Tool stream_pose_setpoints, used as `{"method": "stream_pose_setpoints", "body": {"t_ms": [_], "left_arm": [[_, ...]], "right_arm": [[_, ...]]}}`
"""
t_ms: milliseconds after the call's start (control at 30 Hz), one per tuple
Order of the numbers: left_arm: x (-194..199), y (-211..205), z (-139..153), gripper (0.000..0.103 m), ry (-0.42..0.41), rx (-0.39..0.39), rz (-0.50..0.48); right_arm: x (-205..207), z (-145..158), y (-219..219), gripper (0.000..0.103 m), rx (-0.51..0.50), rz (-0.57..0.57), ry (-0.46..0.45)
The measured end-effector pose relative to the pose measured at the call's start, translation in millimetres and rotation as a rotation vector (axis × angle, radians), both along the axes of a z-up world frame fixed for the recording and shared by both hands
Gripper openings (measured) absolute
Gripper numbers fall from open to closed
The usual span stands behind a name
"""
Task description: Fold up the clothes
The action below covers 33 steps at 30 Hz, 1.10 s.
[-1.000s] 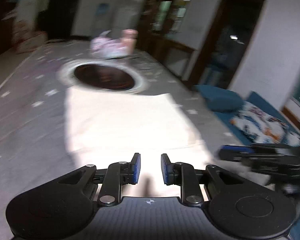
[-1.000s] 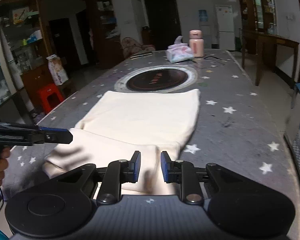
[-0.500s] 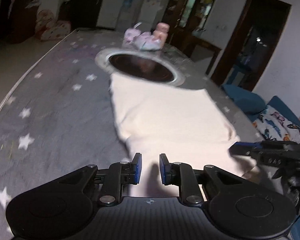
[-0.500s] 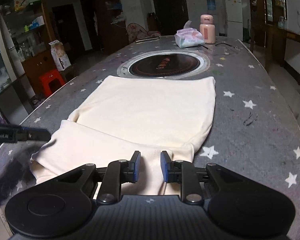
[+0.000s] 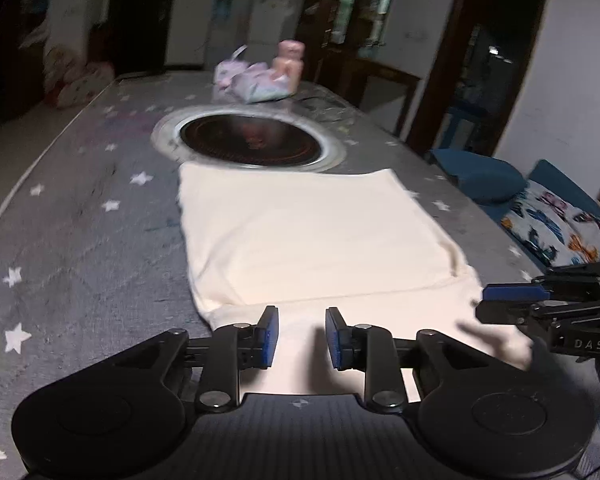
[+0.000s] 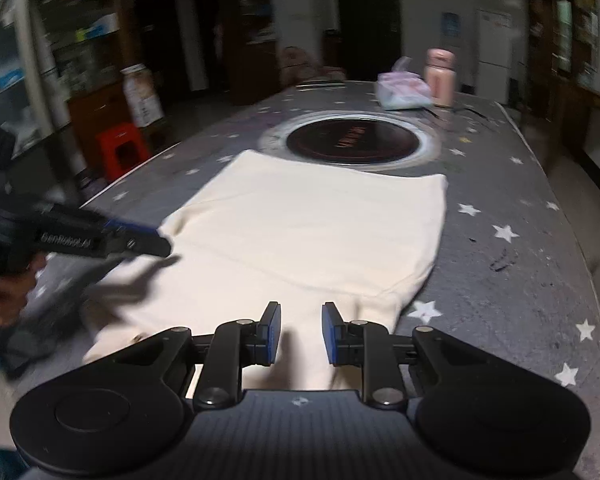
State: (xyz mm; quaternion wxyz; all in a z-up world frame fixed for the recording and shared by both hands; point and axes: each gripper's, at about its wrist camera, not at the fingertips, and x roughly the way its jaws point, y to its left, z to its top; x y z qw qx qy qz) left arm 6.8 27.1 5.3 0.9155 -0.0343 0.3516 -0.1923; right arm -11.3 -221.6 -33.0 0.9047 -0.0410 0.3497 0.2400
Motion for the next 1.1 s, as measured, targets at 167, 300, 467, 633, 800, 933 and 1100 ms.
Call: {"method": "stream_pose_setpoints", "body": {"t_ms": [167,300,467,633,800,933,1100], "left_arm": [[-28.7,-15.6,-12.5,0.029,-0.011,0.088,-0.088],[-43.0,-20.6,-11.0,0.033,-0.057,0.144,-0.116],[-63.7,-13.6,7.0,0.036,-0.119,0.176,-0.185],[-90.4,-17.7,4.0,0.041,-0.160,0.280,-0.307],[-103.9,-34.6,-13.2,0.043,-0.243,0.401,-0.390],[-104.9,-42.4,-23.7,0.043,-0.291,0.445,-0.422],[-105.8,-47.8,-31.0,0.024,-0.326,0.463,-0.427]], "right_arm": [[-21.3,-7.9,5.4,0.023,-0.051,0.048,0.012],[-30.2,-13.4,9.4,0.026,-0.083,0.061,-0.003],[-40.9,1.2,6.9,0.026,-0.097,0.084,-0.036],[-56.4,4.6,-0.9,0.033,-0.161,0.117,-0.035],[-70.0,-2.6,-1.6,0.034,-0.220,0.160,-0.019],[-79.5,-8.0,3.0,0.039,-0.267,0.199,-0.024],[-84.5,-12.3,7.2,0.043,-0.297,0.231,-0.027]]}}
